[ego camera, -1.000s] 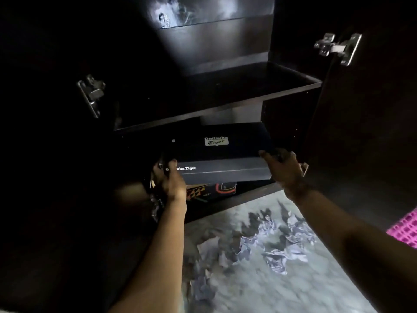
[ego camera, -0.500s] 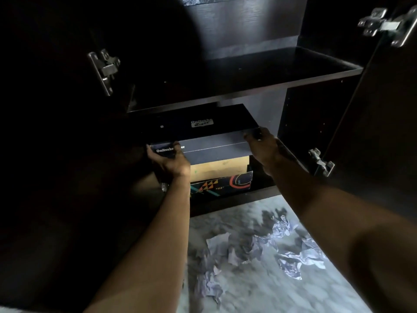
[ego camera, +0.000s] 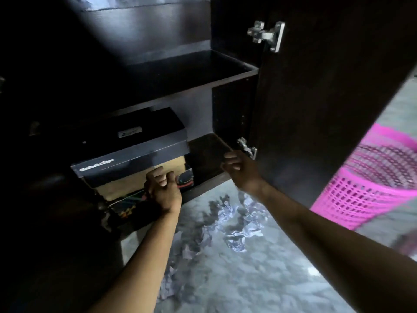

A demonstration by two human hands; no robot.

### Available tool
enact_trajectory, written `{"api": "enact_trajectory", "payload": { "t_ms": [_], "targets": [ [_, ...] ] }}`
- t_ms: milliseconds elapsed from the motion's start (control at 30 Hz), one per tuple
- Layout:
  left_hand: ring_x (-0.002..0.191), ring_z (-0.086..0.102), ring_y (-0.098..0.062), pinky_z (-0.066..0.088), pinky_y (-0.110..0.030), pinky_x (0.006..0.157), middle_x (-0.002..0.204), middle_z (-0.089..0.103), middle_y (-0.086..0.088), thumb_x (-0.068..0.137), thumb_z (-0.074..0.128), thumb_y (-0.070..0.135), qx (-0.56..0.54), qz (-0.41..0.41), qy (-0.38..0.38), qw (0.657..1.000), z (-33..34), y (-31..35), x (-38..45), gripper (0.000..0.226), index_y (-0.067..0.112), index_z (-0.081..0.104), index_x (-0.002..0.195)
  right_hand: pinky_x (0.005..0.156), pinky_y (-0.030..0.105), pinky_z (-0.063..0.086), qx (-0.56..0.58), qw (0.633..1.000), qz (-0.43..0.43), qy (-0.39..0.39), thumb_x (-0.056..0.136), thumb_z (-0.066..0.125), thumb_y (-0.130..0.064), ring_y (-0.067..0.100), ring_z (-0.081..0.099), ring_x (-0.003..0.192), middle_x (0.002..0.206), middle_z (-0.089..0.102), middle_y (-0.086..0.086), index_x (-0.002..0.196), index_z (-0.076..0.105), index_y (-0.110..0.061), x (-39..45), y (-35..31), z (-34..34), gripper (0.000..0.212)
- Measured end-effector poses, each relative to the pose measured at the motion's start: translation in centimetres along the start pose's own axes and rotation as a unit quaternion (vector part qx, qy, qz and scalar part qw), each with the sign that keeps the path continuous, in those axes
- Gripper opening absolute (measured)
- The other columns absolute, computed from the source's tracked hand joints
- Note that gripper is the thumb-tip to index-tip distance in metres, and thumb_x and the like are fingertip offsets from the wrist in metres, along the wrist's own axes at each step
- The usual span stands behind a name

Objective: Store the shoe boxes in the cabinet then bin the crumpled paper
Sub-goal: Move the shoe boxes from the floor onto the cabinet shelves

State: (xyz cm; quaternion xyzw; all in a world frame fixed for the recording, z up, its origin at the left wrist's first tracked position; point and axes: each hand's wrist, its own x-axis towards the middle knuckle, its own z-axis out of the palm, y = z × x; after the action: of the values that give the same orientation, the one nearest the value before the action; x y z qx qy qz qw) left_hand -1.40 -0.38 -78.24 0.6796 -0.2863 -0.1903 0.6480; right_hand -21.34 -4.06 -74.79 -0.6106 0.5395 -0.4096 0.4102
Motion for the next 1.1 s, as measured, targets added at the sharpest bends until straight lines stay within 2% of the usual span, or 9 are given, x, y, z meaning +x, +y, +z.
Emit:
{"api": "enact_trajectory", "payload": {
  "t_ms": [67,200,300,400,567,633,733,900,1100],
  "targets": [
    [0.097,0.061,-0.024,0.044,-0.008,0.069,0.119,0.065,-0.022,0.096,0.062,0.0,0.01,0.0,-0.085,0.996,2.3,0.3,-3.1,0.023,-0.006,0.06,0.118,0.094,0.032,0.053,-0.051,0.999,0.005,0.01,0.092,0.073,-0.018,0.018,0.066,0.101,0.102,0.068,-0.005,0.112,0.065,-0.019,-2.9,1.6,-3.3,0.021],
    [0.095,0.065,-0.027,0.046,-0.029,0.079,0.105,0.073,-0.013,0.096,0.063,0.006,0.04,-0.014,-0.237,0.971,6.4,-0.1,-9.9,0.018,0.006,0.067,0.113,0.095,0.031,0.054,-0.128,0.989,0.054,0.046,0.092,0.069,-0.036,0.015,0.068,0.106,0.114,0.073,-0.003,0.118,0.069,-0.023,-9.7,5.0,-9.8,0.029],
    [0.092,0.07,-0.023,0.049,-0.028,0.079,0.081,0.071,0.012,0.092,0.064,0.006,0.07,-0.009,-0.322,0.944,9.1,0.2,-16.3,0.015,0.013,0.071,0.104,0.096,0.033,0.056,-0.129,0.983,0.097,0.092,0.093,0.068,-0.034,0.012,0.067,0.106,0.115,0.071,-0.005,0.118,0.068,-0.023,-15.2,8.1,-14.3,0.027],
    [0.087,0.072,-0.014,0.048,-0.019,0.071,0.075,0.071,0.017,0.091,0.064,0.008,0.08,0.002,-0.43,0.899,10.9,0.3,-22.6,0.014,0.018,0.071,0.097,0.094,0.035,0.057,-0.134,0.967,0.137,0.169,0.092,0.069,-0.029,0.013,0.066,0.105,0.114,0.071,-0.002,0.115,0.069,-0.023,-20.3,10.7,-18.2,0.023],
    [0.092,0.074,-0.024,0.05,-0.03,0.073,0.095,0.075,0.003,0.089,0.07,0.028,0.119,-0.029,-0.601,0.79,14.5,-0.9,-31.7,0.005,0.027,0.071,0.093,0.092,0.04,0.055,-0.16,0.899,0.183,0.365,0.088,0.066,-0.027,0.024,0.066,0.104,0.117,0.063,0.009,0.115,0.067,-0.017,-27.7,13.7,-25.2,0.028],
    [0.097,0.073,-0.024,0.054,-0.035,0.076,0.103,0.075,0.001,0.078,0.069,0.046,0.143,-0.04,-0.655,0.741,16.5,-1.1,-35.5,0.025,0.03,0.069,0.098,0.097,0.04,0.053,-0.157,0.855,0.217,0.444,0.09,0.068,-0.021,0.029,0.064,0.109,0.122,0.058,0.012,0.118,0.065,-0.016,-30.1,14.9,-28.1,0.028],
    [0.105,0.069,-0.026,0.057,-0.045,0.092,0.113,0.072,-0.002,0.066,0.064,0.063,0.163,-0.044,-0.702,0.692,19.6,-1.1,-40.3,0.059,0.028,0.064,0.114,0.106,0.049,0.048,-0.147,0.813,0.289,0.484,0.094,0.065,-0.026,0.035,0.055,0.123,0.134,0.053,0.016,0.131,0.057,-0.014,-31.9,16.7,-31.0,0.039],
    [0.133,0.055,-0.03,0.05,-0.051,0.108,0.152,0.051,-0.003,0.059,0.054,0.091,0.176,-0.084,-0.726,0.66,25.0,-1.6,-45.5,0.108,0.034,0.042,0.15,0.117,0.052,0.038,-0.076,0.819,0.336,0.458,0.092,0.055,-0.048,0.04,0.043,0.139,0.152,0.044,0.02,0.152,0.034,-0.003,-31.3,19.1,-32.7,0.078],
    [0.117,0.066,-0.029,0.054,-0.054,0.099,0.133,0.066,0.0,0.04,0.053,0.108,0.145,-0.171,-0.711,0.667,28.2,-5.3,-47.9,0.115,0.04,0.053,0.133,0.11,0.045,0.042,-0.085,0.81,0.326,0.48,0.097,0.057,-0.035,0.037,0.049,0.13,0.142,0.051,0.02,0.143,0.041,-0.002,-31.2,20.5,-31.9,0.059]
  ]
}}
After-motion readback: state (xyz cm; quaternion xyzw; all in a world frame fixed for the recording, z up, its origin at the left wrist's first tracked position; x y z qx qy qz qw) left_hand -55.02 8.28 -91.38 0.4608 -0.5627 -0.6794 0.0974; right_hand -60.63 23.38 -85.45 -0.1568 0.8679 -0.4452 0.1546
